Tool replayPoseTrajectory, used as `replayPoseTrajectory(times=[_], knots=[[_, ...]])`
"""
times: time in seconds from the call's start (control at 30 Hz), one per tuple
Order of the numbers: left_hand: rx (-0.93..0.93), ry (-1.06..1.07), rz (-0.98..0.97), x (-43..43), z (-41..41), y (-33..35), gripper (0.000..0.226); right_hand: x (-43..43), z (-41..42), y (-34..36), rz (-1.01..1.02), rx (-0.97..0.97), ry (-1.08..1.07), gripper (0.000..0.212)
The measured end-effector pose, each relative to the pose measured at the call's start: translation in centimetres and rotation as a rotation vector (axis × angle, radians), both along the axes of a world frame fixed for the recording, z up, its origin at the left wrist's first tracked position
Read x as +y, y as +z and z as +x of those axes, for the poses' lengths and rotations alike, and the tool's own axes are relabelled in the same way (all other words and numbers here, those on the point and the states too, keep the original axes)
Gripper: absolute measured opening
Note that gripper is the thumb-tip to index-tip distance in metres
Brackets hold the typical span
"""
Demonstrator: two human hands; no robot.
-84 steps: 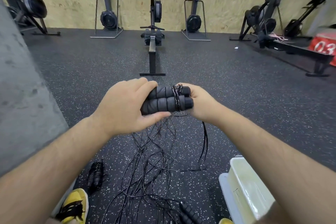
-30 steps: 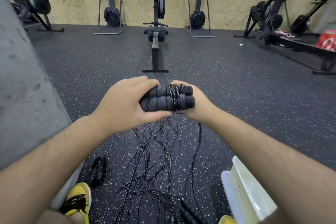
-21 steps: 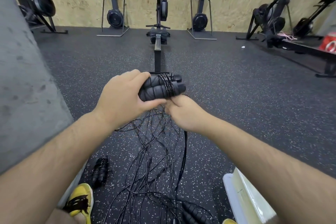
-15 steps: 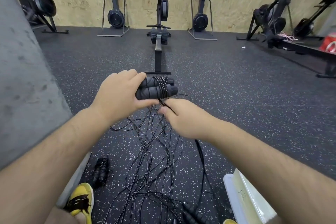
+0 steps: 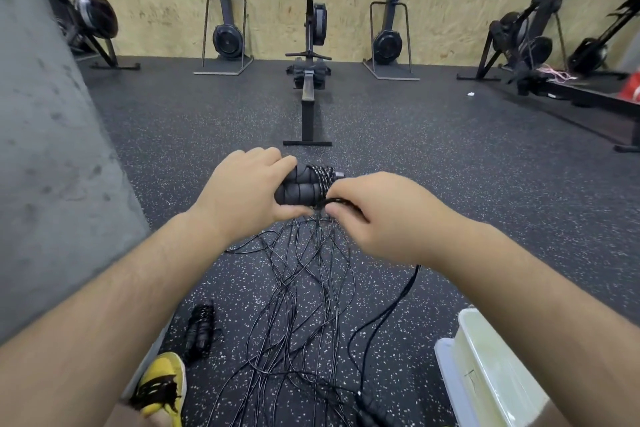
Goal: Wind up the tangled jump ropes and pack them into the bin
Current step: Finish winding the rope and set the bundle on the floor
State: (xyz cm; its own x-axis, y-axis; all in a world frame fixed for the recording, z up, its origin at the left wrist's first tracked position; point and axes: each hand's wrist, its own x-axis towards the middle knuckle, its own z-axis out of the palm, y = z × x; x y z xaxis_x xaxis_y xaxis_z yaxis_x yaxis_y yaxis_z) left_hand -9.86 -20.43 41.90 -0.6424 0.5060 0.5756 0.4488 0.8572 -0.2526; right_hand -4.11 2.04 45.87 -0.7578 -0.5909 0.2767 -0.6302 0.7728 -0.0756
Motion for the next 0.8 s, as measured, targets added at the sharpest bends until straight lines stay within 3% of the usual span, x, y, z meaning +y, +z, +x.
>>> replayPoseTrajectory(times=[0.13,0.23,0.47,0.73,0.8], knots=[[-0.052,-0.088,-0.058,0.0,0.1,-0.1,0.070,0.7,-1.1,-0.1,0.011,0.189,0.018,0.021],[-0.077,-0.199,-0.066,0.6,0.7,0.0,0.065,1.7,-2.4,-0.3,-0.091,0.172,0.021,0.015],[-0.138,-0.354,0.028,2.4,2.6,0.6,0.071,4.3,-4.7,-1.3,-0.538,-0.289,0.067,0.014],[-0.234,-0.381,0.191,2.6,3.8,0.4,0.067,3.7,-4.5,-4.1,-0.866,-0.744,0.144,0.020],[-0.263,-0.384,0.266,2.9,4.2,0.6,0.067,3.5,-4.3,-4.6,-0.897,-0.779,0.131,0.015]])
